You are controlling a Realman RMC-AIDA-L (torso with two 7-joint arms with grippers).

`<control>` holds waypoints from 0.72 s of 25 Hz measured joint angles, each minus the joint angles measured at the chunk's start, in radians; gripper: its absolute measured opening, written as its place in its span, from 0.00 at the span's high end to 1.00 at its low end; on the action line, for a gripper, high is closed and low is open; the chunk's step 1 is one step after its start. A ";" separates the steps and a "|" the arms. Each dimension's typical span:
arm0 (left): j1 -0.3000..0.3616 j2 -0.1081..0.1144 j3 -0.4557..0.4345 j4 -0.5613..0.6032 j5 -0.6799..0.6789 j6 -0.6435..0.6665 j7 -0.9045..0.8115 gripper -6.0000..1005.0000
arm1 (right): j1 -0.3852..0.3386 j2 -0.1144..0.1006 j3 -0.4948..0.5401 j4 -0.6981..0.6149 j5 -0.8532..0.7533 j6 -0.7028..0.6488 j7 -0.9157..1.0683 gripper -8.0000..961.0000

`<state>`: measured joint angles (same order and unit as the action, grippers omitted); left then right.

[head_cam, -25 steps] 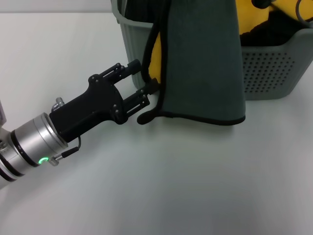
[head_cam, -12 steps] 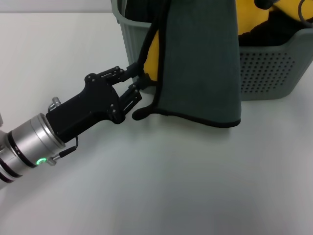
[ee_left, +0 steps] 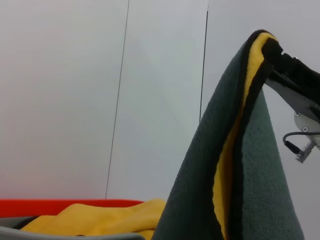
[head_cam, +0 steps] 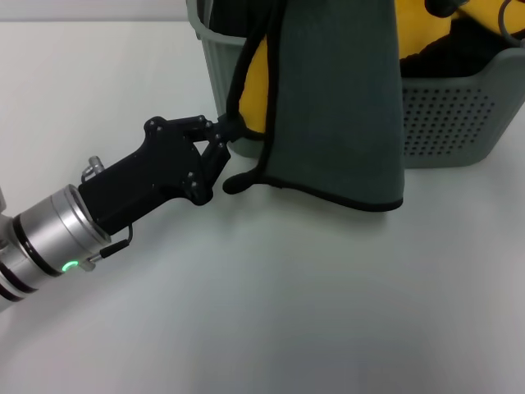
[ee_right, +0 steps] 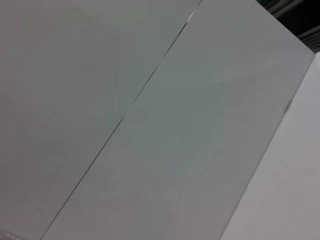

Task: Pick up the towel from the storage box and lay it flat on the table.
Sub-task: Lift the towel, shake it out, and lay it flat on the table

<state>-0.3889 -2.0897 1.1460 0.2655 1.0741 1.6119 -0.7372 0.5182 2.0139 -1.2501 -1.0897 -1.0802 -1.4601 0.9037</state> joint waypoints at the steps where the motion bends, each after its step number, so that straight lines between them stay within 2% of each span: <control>1: 0.000 0.000 -0.001 0.000 0.000 0.001 -0.001 0.93 | 0.000 0.000 0.000 0.001 0.000 0.000 0.002 0.94; 5: 0.013 0.004 -0.031 0.000 -0.023 0.053 -0.009 0.98 | -0.001 -0.001 -0.002 0.004 -0.036 0.005 0.075 0.94; 9: 0.046 0.039 -0.071 0.000 -0.034 0.187 -0.017 0.99 | -0.009 -0.011 0.000 0.002 -0.115 -0.005 0.232 0.94; 11: 0.071 0.060 -0.099 0.004 -0.041 0.267 -0.027 0.99 | -0.011 -0.026 0.001 0.002 -0.145 -0.025 0.308 0.94; 13: 0.090 0.070 -0.114 0.021 -0.043 0.310 -0.036 0.99 | -0.014 -0.047 0.003 0.008 -0.159 -0.061 0.382 0.94; 15: 0.116 0.075 -0.127 0.065 -0.043 0.343 -0.060 0.99 | -0.019 -0.067 0.003 0.013 -0.160 -0.100 0.439 0.94; 18: 0.153 0.077 -0.138 0.139 -0.041 0.385 -0.119 0.99 | -0.028 -0.086 0.003 0.010 -0.174 -0.161 0.507 0.93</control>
<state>-0.2363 -2.0131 1.0078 0.4043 1.0335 1.9973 -0.8566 0.4901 1.9279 -1.2468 -1.0797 -1.2539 -1.6209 1.4103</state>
